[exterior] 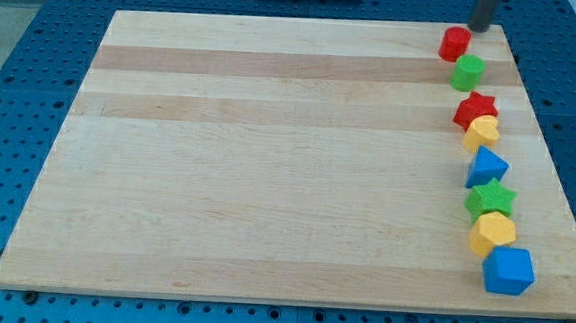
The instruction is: Push the red circle along with green circle to slightly down
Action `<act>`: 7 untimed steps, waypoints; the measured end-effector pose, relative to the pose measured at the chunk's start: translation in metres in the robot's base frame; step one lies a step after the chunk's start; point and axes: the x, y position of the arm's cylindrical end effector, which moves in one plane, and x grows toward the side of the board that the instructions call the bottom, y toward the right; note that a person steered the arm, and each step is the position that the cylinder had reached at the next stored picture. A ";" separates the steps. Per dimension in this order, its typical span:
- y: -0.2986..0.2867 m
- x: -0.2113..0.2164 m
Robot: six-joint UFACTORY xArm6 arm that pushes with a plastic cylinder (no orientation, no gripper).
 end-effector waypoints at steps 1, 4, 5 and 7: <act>0.000 0.020; -0.002 0.050; 0.004 -0.010; -0.019 -0.013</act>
